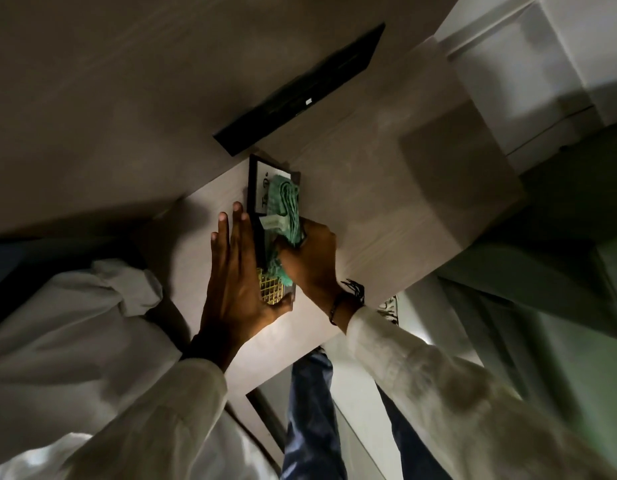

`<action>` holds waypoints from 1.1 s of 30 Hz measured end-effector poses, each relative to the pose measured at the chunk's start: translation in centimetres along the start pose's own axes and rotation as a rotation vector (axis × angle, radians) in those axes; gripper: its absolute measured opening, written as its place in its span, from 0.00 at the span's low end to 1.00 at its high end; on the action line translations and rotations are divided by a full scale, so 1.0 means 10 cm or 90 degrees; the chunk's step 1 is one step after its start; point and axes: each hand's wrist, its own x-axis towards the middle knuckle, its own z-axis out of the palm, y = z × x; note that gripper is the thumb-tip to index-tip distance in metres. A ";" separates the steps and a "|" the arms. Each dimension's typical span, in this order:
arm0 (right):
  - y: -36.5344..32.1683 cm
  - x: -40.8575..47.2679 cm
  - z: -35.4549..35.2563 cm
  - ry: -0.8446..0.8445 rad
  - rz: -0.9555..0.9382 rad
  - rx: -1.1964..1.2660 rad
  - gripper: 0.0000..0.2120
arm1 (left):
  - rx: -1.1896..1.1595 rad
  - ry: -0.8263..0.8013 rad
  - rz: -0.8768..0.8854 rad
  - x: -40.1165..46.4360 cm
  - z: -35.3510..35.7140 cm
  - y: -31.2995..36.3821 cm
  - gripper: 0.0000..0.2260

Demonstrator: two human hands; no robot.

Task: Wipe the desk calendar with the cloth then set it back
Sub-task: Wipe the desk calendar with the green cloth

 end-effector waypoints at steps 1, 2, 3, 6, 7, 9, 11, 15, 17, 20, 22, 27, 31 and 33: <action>0.02 0.05 -0.02 -0.006 0.018 -0.012 0.02 | 0.003 0.005 0.001 0.00 0.01 0.00 0.64; 0.04 0.11 -0.02 -0.011 0.043 -0.033 0.03 | 0.005 0.009 0.001 0.00 0.01 0.01 0.64; 0.05 0.15 -0.02 -0.016 0.062 -0.050 0.03 | 0.006 0.011 0.000 0.00 0.02 0.01 0.64; 0.00 0.09 0.05 -0.014 0.050 0.006 0.05 | 0.002 0.020 0.003 0.01 0.03 -0.01 0.65; 0.00 0.05 0.08 -0.012 0.040 0.027 0.05 | 0.003 0.023 0.004 0.02 0.03 -0.02 0.65; 0.04 0.03 0.08 -0.020 0.055 0.045 0.04 | 0.007 0.023 0.008 0.02 0.03 -0.03 0.65; 0.07 0.10 0.04 -0.020 0.096 0.023 0.03 | 0.012 0.023 0.007 0.00 0.03 -0.01 0.65; 0.03 0.11 0.06 0.001 0.064 0.013 0.04 | 0.008 0.029 0.000 0.01 0.04 -0.01 0.63; 0.05 0.02 0.07 -0.004 0.031 0.032 0.05 | 0.011 0.033 0.004 0.01 0.04 -0.02 0.62; 0.15 0.01 0.00 -0.008 0.044 -0.009 0.01 | 0.009 0.027 0.006 0.00 0.03 -0.01 0.64; 0.13 0.03 -0.01 -0.009 0.045 0.005 0.01 | 0.006 0.023 -0.003 0.01 0.02 0.00 0.64; 0.09 -0.09 0.03 -0.012 -0.031 0.056 0.04 | 0.018 0.018 -0.002 0.01 0.03 -0.02 0.66; 0.14 -0.01 -0.01 -0.006 0.033 0.044 0.03 | 0.016 0.017 -0.013 0.01 0.03 0.00 0.67; 0.09 -0.05 0.03 0.008 0.000 0.069 0.05 | 0.013 0.012 -0.007 0.03 0.03 -0.01 0.67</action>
